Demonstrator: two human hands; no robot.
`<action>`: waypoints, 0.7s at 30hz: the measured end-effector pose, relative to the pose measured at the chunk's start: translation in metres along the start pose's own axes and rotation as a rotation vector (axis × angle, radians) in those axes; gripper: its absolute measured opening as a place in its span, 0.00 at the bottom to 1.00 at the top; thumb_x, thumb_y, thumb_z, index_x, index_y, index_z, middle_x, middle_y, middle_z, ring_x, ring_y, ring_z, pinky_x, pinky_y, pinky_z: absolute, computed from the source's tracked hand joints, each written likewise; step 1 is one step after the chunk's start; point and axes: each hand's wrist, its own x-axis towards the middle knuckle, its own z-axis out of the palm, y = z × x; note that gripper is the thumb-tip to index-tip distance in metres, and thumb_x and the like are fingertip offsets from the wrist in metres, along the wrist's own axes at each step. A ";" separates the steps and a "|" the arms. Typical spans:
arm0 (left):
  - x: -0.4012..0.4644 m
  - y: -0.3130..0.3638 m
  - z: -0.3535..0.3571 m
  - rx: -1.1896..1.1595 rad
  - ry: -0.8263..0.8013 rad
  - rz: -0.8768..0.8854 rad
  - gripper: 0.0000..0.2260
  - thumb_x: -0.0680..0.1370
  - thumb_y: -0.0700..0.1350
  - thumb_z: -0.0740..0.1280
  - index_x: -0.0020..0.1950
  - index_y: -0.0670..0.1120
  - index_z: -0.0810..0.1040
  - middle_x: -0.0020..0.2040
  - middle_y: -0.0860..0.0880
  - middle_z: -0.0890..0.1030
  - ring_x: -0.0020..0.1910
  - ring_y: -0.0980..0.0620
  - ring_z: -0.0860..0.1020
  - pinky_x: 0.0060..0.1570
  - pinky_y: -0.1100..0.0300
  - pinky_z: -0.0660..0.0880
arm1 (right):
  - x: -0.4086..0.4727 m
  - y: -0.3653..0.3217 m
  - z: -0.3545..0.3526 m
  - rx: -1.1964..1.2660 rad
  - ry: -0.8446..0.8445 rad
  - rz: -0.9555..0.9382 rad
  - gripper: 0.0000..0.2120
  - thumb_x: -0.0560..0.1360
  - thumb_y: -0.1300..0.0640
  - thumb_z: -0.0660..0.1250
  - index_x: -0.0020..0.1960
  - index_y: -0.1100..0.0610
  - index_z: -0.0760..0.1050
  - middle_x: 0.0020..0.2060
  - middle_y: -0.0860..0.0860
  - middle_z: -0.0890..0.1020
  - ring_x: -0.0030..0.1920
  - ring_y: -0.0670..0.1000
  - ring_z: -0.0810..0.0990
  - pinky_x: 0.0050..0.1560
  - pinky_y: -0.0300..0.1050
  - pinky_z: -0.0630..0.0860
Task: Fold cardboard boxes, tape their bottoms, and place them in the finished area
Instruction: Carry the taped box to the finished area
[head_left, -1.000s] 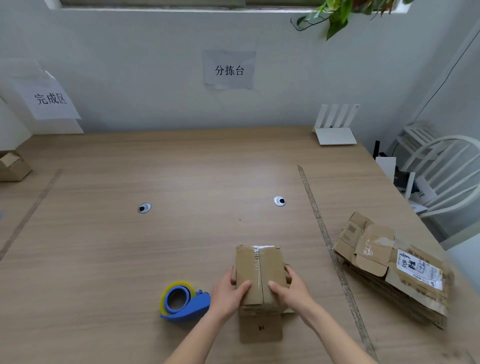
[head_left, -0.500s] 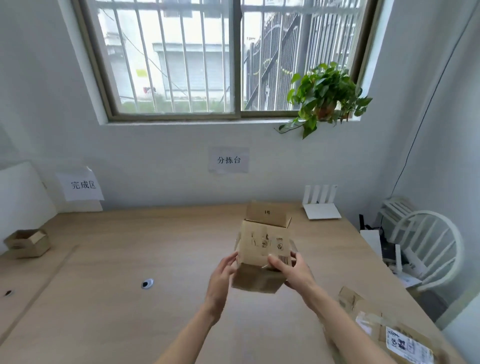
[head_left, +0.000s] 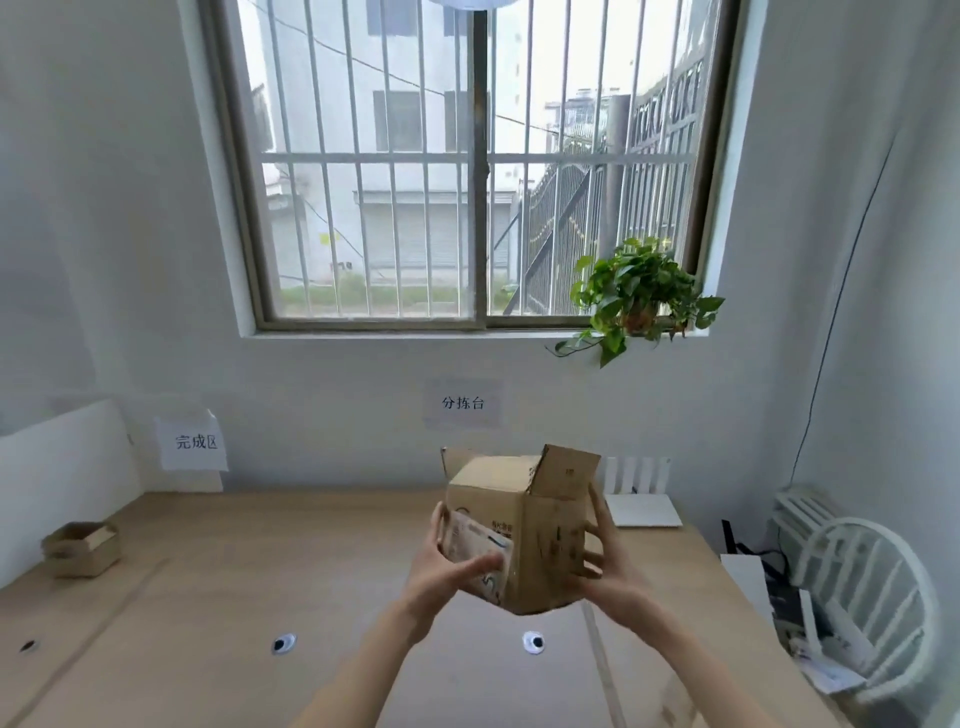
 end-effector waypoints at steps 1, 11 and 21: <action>-0.002 0.000 0.004 0.016 0.013 0.051 0.51 0.57 0.52 0.88 0.72 0.71 0.64 0.60 0.65 0.81 0.59 0.62 0.80 0.53 0.62 0.81 | 0.001 -0.004 -0.001 -0.022 -0.010 -0.051 0.53 0.69 0.70 0.78 0.78 0.39 0.51 0.66 0.46 0.71 0.59 0.43 0.81 0.54 0.40 0.80; -0.035 0.005 -0.002 0.154 0.117 0.251 0.43 0.60 0.40 0.86 0.60 0.77 0.71 0.57 0.58 0.83 0.55 0.56 0.83 0.45 0.57 0.83 | 0.022 -0.022 0.004 -0.113 0.010 -0.123 0.61 0.60 0.48 0.85 0.78 0.31 0.46 0.67 0.51 0.63 0.65 0.49 0.69 0.63 0.41 0.69; -0.094 -0.003 -0.080 0.314 0.342 0.111 0.47 0.57 0.46 0.87 0.62 0.78 0.67 0.56 0.63 0.82 0.54 0.63 0.81 0.44 0.61 0.82 | 0.029 -0.024 0.092 -0.032 -0.159 -0.224 0.58 0.59 0.58 0.87 0.76 0.33 0.56 0.66 0.52 0.71 0.59 0.39 0.76 0.47 0.25 0.74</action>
